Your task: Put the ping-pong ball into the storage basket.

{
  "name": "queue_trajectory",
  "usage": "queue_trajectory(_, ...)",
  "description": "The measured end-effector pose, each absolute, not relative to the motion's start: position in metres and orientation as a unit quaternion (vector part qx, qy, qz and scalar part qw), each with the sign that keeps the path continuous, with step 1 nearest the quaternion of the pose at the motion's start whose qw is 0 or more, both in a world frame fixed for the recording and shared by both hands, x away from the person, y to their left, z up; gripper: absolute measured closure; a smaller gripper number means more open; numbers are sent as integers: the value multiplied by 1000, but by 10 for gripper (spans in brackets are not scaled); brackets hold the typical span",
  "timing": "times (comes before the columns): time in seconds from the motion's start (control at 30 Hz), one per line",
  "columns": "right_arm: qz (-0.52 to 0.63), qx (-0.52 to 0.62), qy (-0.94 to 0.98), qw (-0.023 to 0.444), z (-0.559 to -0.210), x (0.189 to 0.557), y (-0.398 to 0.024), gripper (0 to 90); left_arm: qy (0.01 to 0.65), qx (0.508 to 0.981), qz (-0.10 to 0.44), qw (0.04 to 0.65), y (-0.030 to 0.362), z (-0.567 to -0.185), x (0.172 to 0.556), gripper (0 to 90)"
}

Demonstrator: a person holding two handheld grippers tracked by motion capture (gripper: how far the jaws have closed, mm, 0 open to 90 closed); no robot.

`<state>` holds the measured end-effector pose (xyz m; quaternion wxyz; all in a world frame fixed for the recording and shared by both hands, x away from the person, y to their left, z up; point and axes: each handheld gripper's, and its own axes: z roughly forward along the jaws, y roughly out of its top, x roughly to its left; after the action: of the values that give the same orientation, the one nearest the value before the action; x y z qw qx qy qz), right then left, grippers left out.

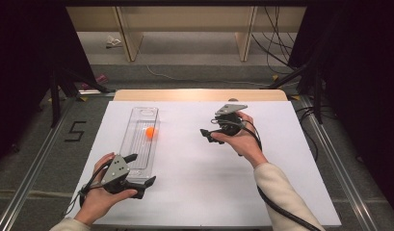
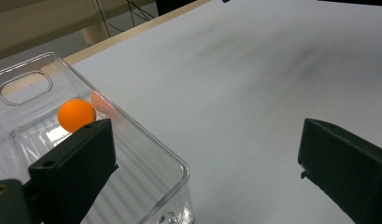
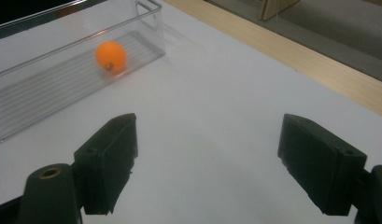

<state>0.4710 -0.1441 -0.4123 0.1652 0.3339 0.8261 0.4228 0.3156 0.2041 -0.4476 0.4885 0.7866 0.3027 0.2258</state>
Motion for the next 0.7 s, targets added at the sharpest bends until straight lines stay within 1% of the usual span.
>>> queue_trajectory(0.3, 429, 350, 815, 170, -409, 461, -171, 208, 302, 787, 226, 488, 204, -447, 316, 38)
queue_trajectory(0.7, 424, 362, 811, 174, -412, 448, -194, 208, 305, 786, 228, 488, 205, -447, 317, 38)
